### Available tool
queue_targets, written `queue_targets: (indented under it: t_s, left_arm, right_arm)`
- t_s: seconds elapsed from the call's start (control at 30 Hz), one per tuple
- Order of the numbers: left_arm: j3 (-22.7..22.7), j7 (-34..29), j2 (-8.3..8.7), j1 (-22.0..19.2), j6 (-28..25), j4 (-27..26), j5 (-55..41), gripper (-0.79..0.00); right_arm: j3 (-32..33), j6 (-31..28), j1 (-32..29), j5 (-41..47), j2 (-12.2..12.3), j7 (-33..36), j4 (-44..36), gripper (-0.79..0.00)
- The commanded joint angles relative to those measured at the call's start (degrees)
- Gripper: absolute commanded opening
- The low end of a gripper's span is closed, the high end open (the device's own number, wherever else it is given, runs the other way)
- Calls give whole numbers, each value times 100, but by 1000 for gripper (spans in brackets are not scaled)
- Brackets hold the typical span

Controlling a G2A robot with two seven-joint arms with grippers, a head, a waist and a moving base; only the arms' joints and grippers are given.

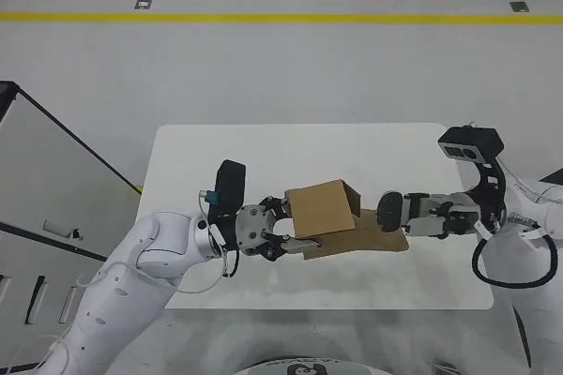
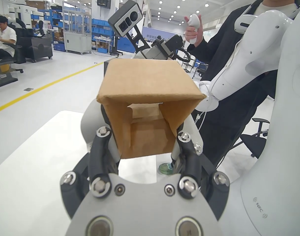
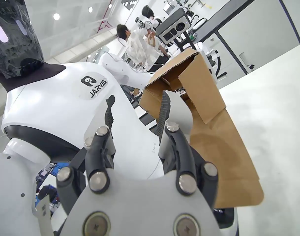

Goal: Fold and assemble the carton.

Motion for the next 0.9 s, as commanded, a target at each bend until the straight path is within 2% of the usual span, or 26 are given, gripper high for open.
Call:
queue_targets:
  t_s: [0.0, 0.13, 0.23, 0.5, 0.57, 0.87]
  left_arm:
    - [19, -6, -2, 1, 0, 11, 6, -785]
    - [29, -10, -4, 2, 7, 10, 2, -785]
    - [16, -17, -1, 19, 2, -3, -2, -785]
    - [-6, -9, 6, 77, -27, -24, -75, -785]
    - [-19, -13, 10, 86, -46, -20, -110, -785]
    - [-62, -63, 26, 113, -127, -48, -253, -785]
  right_arm:
    - [-1, 1, 1, 2, 0, 2, 2, 0]
    - [-6, -189, -14, 46, -14, -189, -165, 0]
    - [91, -214, 32, -408, 17, -212, -479, 0]
    - [154, -281, 23, -809, 122, -279, -932, 0]
    - [139, -298, 10, -889, 156, -296, -1008, -89]
    - [90, -469, -99, -1141, 322, -467, -1063, -237]
